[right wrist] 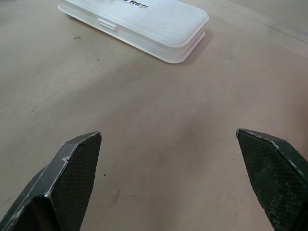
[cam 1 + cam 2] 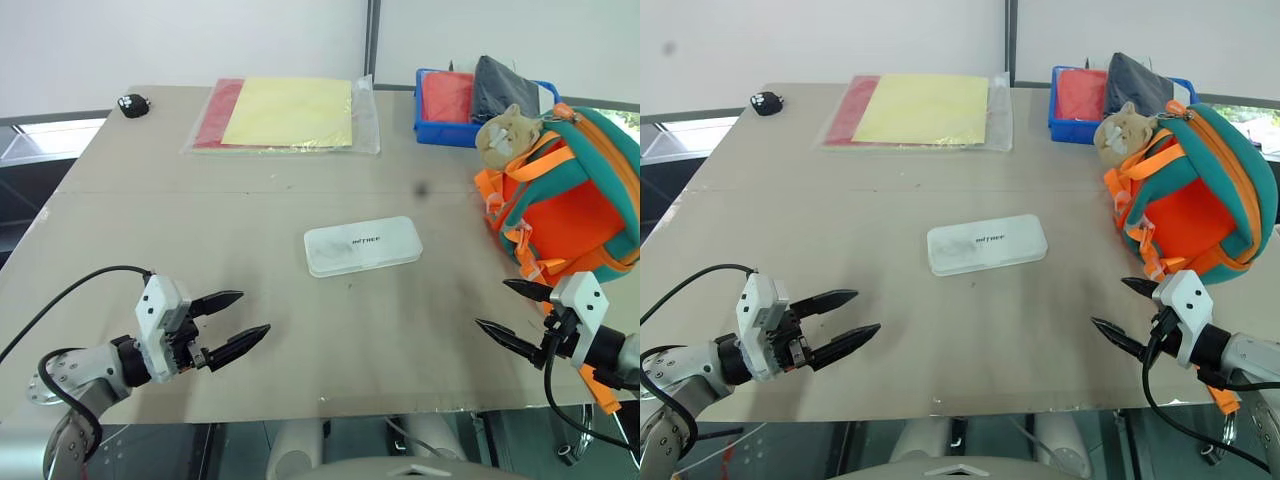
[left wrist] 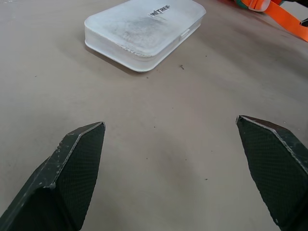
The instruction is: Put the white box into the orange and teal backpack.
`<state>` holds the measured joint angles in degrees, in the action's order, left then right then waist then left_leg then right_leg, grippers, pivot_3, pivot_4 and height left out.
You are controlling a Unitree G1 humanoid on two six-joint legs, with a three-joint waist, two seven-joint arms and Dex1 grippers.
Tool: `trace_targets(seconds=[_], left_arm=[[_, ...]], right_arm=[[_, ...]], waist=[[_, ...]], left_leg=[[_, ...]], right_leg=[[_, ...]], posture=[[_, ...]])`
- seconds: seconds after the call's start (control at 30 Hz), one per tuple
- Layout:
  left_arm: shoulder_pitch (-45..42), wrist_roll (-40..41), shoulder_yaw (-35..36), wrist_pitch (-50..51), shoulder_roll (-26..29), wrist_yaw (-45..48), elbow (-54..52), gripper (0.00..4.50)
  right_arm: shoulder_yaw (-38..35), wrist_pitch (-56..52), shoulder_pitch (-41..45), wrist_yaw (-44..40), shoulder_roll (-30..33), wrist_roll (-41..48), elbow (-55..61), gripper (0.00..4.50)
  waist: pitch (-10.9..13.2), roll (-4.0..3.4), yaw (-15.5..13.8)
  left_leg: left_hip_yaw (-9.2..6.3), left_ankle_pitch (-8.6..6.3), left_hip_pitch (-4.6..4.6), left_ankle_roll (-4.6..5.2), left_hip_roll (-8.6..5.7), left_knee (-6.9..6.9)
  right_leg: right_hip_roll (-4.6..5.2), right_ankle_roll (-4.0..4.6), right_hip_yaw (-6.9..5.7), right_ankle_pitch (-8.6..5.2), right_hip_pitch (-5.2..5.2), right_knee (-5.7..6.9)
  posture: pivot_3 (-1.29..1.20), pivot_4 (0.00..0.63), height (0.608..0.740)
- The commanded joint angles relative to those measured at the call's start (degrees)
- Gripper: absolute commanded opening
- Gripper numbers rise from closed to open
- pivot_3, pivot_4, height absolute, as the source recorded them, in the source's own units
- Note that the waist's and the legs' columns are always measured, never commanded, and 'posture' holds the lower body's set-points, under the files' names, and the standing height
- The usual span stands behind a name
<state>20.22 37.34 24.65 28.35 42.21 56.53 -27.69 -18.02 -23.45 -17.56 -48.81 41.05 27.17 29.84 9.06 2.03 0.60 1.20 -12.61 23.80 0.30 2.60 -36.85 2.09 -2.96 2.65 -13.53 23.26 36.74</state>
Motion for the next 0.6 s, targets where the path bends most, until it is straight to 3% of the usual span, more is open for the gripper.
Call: trace_targets(seconds=[0.03, 0.13, 0.27, 0.3, 0.4, 0.6], left_arm=[[-2.3, 1.51, 0.57, 0.79, -0.67, -3.22, -1.29, 4.49], [-7.67, 4.94, -0.99, 5.85, -4.87, -12.64, -3.57, 4.49], [-13.45, 1.84, -5.87, 10.06, -10.25, -24.82, -4.1, 4.49], [-15.41, 0.38, -7.36, 10.24, -12.53, -28.5, -3.36, 4.24], [-20.43, -2.17, -10.44, 12.94, -18.7, -38.13, -1.59, 3.23], [-27.22, -10.82, -15.01, 15.15, -24.42, -50.03, 4.4, 0.27]], right_arm=[[0.01, 1.31, 3.0, 3.15, -2.54, 0.08, -0.69, 4.46], [2.68, -2.0, 8.21, 9.6, -5.3, -1.34, 0.69, 4.46], [8.37, -12.13, 18.25, 17.12, -8.61, -0.71, 0.59, 4.46], [10.14, -13.74, 21.97, 20.4, -10.77, -2.33, -1.69, 4.48], [13.37, -15.91, 30.15, 26.67, -15.76, -6.38, -8.46, 3.65], [19.67, -17.76, 42.8, 36.63, -21.43, -16.19, -22.32, 0.64]], waist=[[-0.01, 0.02, 0.01], [0.03, -0.04, 0.03], [-0.03, 0.04, 0.06], [-0.04, 0.07, 0.28], [-0.06, 0.1, 0.15], [-0.06, 0.1, 0.04]], left_leg=[[0.0, 0.0, 0.0, 0.0, -0.01, 0.0], [-0.04, 0.01, -0.01, 0.0, 0.02, -0.09], [-0.03, 0.01, -0.05, 0.01, -0.01, -0.15], [-0.02, 0.01, -0.03, 0.01, -0.02, -0.15], [-0.08, 0.02, -0.01, 0.01, -0.07, -0.19], [-0.15, 0.01, 0.09, 0.01, -0.18, -0.09]], right_leg=[[-0.01, 0.0, 0.0, 0.0, 0.0, 0.0], [-0.07, -0.03, -0.02, 0.0, -0.01, 0.03], [-0.09, -0.01, 0.02, 0.03, -0.06, 0.08], [-0.09, -0.01, 0.03, 0.04, -0.05, 0.08], [-0.17, -0.01, 0.07, 0.08, -0.06, 0.1], [-0.17, -0.22, 0.09, 0.21, -0.03, 0.1]], posture=[[0.0, 0.15, 0.74], [0.0, 0.15, 0.74], [0.0, 0.15, 0.74], [0.0, 0.15, 0.74], [0.0, 0.15, 0.74], [0.0, 0.15, 0.74]])
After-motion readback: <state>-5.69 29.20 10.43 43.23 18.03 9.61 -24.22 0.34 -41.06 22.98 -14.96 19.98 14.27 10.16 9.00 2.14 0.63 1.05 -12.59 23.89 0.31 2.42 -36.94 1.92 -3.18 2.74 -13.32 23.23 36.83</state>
